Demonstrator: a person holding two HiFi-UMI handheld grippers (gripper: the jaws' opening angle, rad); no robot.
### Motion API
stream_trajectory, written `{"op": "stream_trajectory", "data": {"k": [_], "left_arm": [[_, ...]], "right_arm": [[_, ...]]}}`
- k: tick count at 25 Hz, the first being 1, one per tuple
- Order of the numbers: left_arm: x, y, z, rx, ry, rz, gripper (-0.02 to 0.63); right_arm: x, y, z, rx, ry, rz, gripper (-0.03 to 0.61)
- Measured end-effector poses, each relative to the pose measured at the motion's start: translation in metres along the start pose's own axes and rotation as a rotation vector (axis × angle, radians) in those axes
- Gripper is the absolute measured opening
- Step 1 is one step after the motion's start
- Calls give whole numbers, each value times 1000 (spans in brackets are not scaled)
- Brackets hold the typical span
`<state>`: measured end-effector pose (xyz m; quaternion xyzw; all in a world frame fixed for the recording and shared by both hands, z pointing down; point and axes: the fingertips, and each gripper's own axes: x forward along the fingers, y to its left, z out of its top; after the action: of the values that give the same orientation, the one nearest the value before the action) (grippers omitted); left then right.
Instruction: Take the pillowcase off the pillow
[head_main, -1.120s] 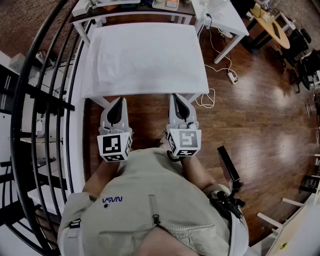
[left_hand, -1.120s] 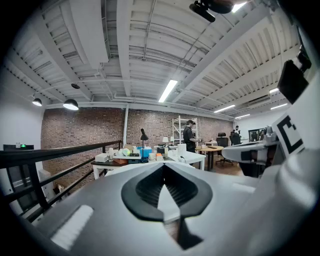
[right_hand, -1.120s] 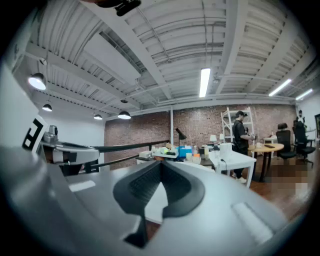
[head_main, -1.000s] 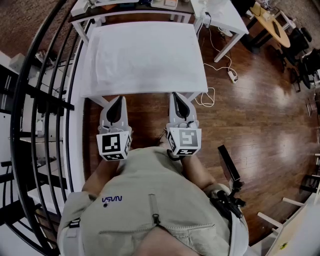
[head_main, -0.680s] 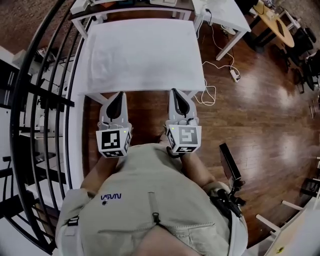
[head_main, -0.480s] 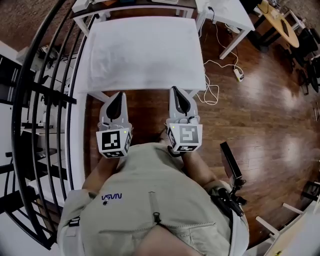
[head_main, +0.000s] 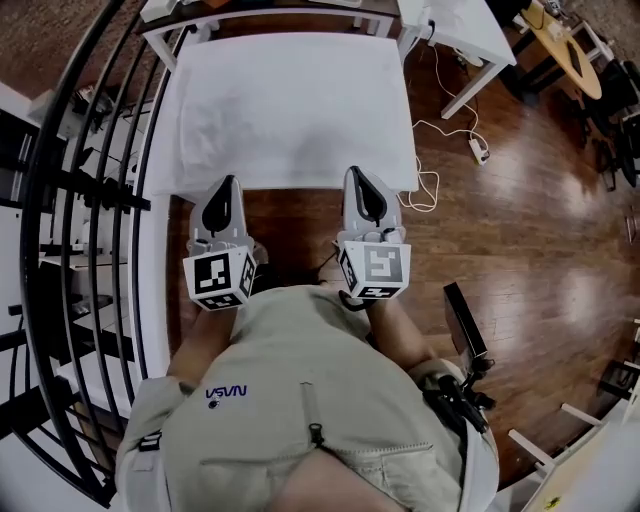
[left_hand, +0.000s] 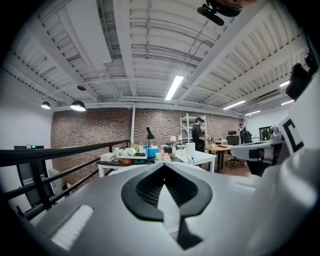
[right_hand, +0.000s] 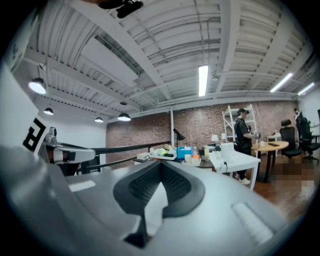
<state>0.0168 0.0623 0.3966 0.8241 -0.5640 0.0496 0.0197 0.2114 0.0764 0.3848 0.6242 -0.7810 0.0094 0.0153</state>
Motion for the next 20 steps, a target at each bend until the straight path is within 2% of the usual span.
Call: {"op": "stream_trajectory", "data": {"k": [3,10,20], "left_arm": [[24,29,3,-22,1,-10,3],[89,73,1,-46,12,-147,3],[137,134,3,-80,9,-237,3]], "right_arm": [[27,6,6,-12,10,-28,3],[92,31,10,-48,61,-118,3],[155,72,13,-77,103,-176,3]]}}
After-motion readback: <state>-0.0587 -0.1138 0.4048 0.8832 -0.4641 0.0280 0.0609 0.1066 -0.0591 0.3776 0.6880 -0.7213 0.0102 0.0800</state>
